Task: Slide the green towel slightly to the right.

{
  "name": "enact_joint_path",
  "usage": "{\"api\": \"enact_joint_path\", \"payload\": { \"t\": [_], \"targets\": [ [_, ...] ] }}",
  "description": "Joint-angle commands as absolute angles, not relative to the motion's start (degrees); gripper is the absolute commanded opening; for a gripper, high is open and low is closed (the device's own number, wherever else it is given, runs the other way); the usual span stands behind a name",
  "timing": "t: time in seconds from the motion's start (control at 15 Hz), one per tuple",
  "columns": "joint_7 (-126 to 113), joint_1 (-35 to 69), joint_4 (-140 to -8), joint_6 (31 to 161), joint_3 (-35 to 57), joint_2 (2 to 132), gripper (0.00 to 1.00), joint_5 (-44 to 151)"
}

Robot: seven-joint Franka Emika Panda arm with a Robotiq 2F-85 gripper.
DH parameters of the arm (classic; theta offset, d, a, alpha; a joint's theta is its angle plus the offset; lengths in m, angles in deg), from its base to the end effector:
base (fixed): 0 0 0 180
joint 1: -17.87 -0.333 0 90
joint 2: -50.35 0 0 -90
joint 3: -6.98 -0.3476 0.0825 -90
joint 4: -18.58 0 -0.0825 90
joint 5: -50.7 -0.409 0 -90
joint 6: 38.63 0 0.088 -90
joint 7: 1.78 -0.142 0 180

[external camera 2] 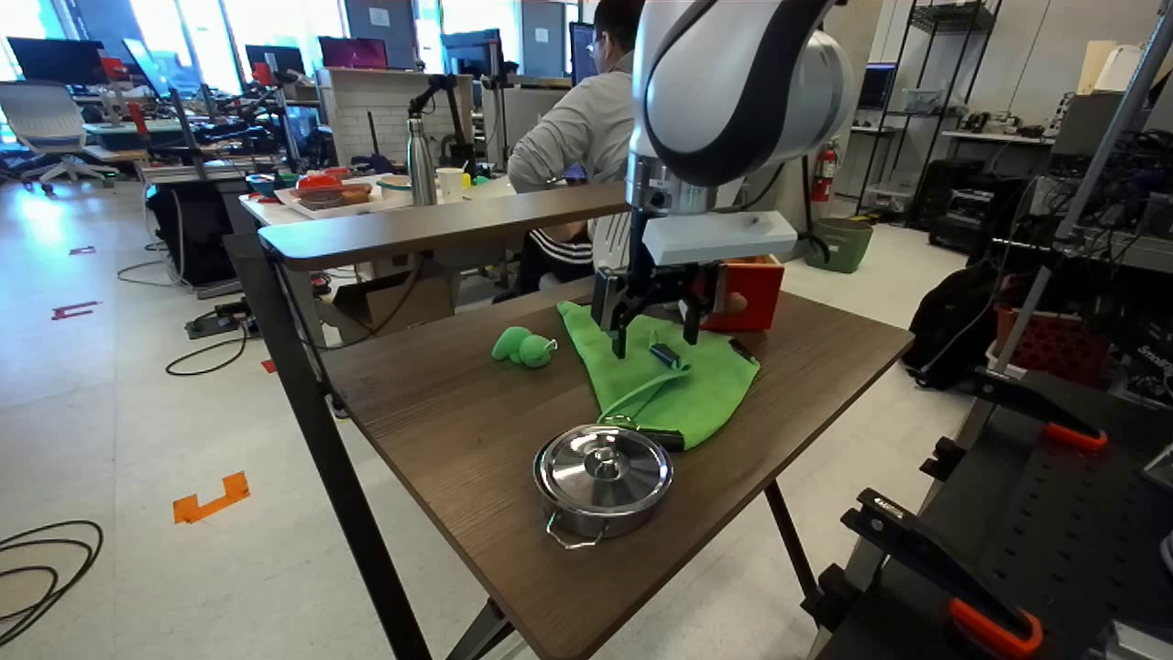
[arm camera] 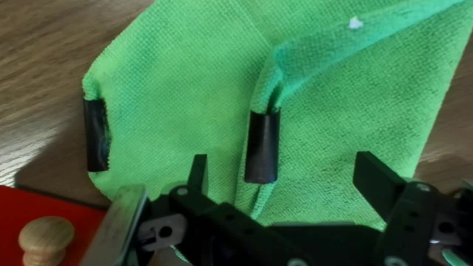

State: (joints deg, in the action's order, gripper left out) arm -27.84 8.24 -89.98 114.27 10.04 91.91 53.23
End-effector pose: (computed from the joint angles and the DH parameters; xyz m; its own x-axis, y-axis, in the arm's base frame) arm 0.6582 0.0766 0.0879 0.9572 -0.2815 0.0677 -0.2840 -0.9583 0.0307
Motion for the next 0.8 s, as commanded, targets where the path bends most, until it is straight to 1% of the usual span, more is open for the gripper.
{"api": "enact_joint_path", "payload": {
  "t": [0.0,0.33,0.73],
  "targets": [
    [-28.52,6.47,-87.29,115.34,11.23,94.50,1.00,51.16],
    [-28.34,5.86,-86.57,114.89,11.11,95.99,1.00,50.48],
    [-27.13,5.71,-89.80,115.61,10.22,93.88,1.00,49.89]
  ]
}}
